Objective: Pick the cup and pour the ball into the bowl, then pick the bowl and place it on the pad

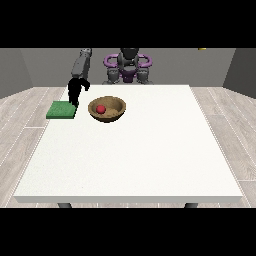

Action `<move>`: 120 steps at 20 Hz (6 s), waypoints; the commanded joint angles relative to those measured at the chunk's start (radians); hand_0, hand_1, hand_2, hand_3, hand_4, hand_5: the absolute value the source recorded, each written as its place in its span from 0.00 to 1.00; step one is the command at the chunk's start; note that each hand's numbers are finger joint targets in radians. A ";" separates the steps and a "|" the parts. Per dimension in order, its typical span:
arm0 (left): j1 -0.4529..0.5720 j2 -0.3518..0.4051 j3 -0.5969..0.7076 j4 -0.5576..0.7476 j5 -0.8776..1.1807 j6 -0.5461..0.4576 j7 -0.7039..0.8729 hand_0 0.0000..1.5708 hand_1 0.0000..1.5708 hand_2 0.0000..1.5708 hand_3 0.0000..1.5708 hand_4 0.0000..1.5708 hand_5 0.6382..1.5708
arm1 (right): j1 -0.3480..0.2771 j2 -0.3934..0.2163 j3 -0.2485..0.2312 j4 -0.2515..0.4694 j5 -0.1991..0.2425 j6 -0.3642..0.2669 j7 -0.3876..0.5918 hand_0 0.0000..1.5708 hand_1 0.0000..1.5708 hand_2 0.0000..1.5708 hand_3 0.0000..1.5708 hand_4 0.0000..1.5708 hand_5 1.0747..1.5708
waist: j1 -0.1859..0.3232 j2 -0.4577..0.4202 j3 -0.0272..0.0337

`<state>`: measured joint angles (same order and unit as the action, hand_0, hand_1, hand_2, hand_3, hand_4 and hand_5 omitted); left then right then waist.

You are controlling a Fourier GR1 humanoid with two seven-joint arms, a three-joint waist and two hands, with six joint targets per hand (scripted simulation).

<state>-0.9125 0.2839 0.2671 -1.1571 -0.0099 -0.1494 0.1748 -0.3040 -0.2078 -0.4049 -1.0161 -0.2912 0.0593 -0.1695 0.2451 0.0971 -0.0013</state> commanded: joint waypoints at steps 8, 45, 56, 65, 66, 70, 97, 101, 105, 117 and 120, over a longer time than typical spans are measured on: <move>0.139 0.134 0.097 -0.069 0.154 -0.145 0.004 0.00 0.00 0.00 0.00 0.64 0.97 | -0.124 0.020 0.018 0.238 0.011 0.004 -0.126 0.00 0.00 0.00 0.00 0.37 0.97 | -0.038 0.038 0.0019; 0.132 0.317 0.217 -0.152 0.380 -0.241 0.075 0.00 0.00 0.00 0.00 0.74 0.95 | -0.156 -0.121 0.064 0.485 0.148 -0.298 -0.167 1.00 1.00 1.00 0.82 0.63 0.94 | 0.001 0.183 -0.0017; 0.283 0.410 0.298 0.076 0.315 -0.295 -0.081 0.00 0.00 0.00 0.00 0.77 0.96 | -0.279 -0.311 0.193 0.347 0.225 -0.230 0.238 1.00 1.00 1.00 0.55 0.68 0.97 | -0.159 0.052 0.0000; 0.306 0.457 0.322 0.125 0.335 -0.296 -0.121 0.00 0.00 0.00 0.00 0.77 0.97 | -0.318 -0.427 0.139 0.350 0.190 -0.114 0.294 1.00 1.00 1.00 0.37 0.70 0.99 | -0.202 0.069 0.0013; 0.346 0.405 0.292 0.052 0.342 -0.292 -0.106 0.00 0.00 0.00 0.00 0.77 0.97 | -0.303 -0.471 0.125 0.401 0.197 -0.095 0.293 1.00 1.00 1.00 0.34 0.70 0.99 | -0.152 0.043 0.0017; 0.370 0.481 0.348 0.185 0.317 -0.308 -0.202 0.00 0.00 0.00 0.00 0.77 0.98 | -0.284 -0.464 0.134 0.329 0.179 -0.034 0.288 1.00 1.00 1.00 0.29 0.71 0.99 | -0.242 0.064 0.0007; 0.392 0.541 0.338 0.188 0.377 -0.341 -0.276 0.00 0.00 0.00 0.00 0.76 0.99 | -0.290 -0.443 -0.021 0.477 0.091 -0.169 0.161 0.95 0.95 0.89 0.51 0.00 0.95 | -0.190 0.138 0.0015; 0.410 0.529 0.314 0.216 0.331 -0.312 -0.308 0.00 0.00 0.00 0.00 0.76 0.99 | -0.291 -0.327 0.001 0.445 0.082 -0.203 0.139 0.93 0.93 0.89 0.48 0.00 0.92 | -0.212 0.116 0.0010; 0.377 0.528 0.314 0.165 0.385 -0.341 -0.299 0.00 0.00 0.00 0.00 0.76 0.99 | -0.357 -0.417 -0.019 0.490 0.099 -0.235 0.121 0.88 0.88 0.85 0.46 0.00 0.93 | -0.143 0.195 0.0020; 0.396 0.484 0.256 0.121 0.376 -0.308 -0.258 0.00 0.00 0.00 0.00 0.76 1.00 | -0.385 -0.471 0.090 0.521 0.180 -0.111 0.252 0.00 0.00 0.00 0.00 0.00 0.65 | -0.141 0.085 0.0017; 0.404 0.502 0.262 0.200 0.360 -0.300 -0.248 0.00 0.00 0.00 0.00 0.76 1.00 | -0.402 -0.509 0.109 0.465 0.184 -0.058 0.294 0.00 0.00 0.00 0.00 0.13 0.61 | -0.209 0.032 0.0004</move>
